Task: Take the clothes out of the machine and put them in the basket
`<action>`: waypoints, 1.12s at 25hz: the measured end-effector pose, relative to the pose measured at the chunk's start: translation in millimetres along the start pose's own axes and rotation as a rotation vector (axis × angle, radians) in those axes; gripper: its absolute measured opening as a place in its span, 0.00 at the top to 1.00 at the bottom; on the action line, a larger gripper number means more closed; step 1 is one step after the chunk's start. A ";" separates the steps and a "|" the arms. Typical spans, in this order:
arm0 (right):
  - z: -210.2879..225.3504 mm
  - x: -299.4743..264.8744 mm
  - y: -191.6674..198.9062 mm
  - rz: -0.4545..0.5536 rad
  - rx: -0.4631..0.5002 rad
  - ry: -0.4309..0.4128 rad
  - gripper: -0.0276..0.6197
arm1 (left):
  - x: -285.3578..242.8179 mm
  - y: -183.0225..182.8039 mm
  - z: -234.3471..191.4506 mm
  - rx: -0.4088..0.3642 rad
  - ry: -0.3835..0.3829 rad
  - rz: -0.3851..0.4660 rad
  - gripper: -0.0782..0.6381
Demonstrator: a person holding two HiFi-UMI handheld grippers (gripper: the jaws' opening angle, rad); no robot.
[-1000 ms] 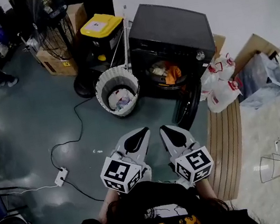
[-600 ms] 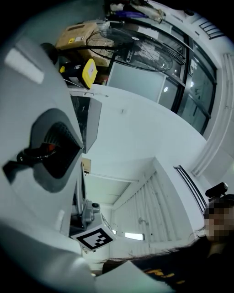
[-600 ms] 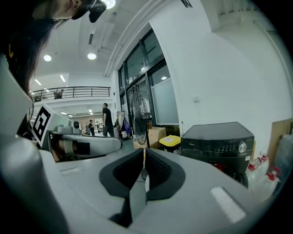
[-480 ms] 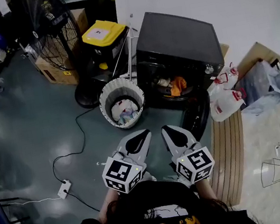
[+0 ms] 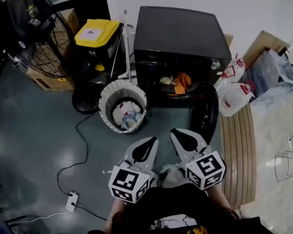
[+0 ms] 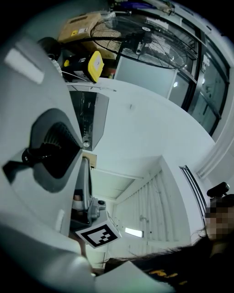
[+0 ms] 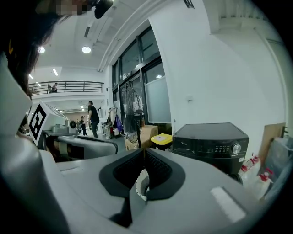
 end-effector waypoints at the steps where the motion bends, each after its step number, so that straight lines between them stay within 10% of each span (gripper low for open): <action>1: 1.7 -1.3 0.7 -0.002 -0.002 0.003 0.90 | -2.1 1.1 -0.4 0.000 0.004 -0.005 0.89; 13: 41.8 -52.2 -7.5 0.006 0.014 -0.032 0.89 | -36.2 -0.9 -24.4 -0.005 -0.023 -0.028 0.89; 28: 190.0 -157.3 11.9 -0.057 0.000 -0.020 0.86 | -171.5 -8.0 -79.3 0.018 -0.088 -0.095 0.89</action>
Point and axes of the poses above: the fingertips, and each gripper's own axes: x backward along the fingers, z to its right, y out of its underside, the point moved 4 cm from there along x, backward along the fingers
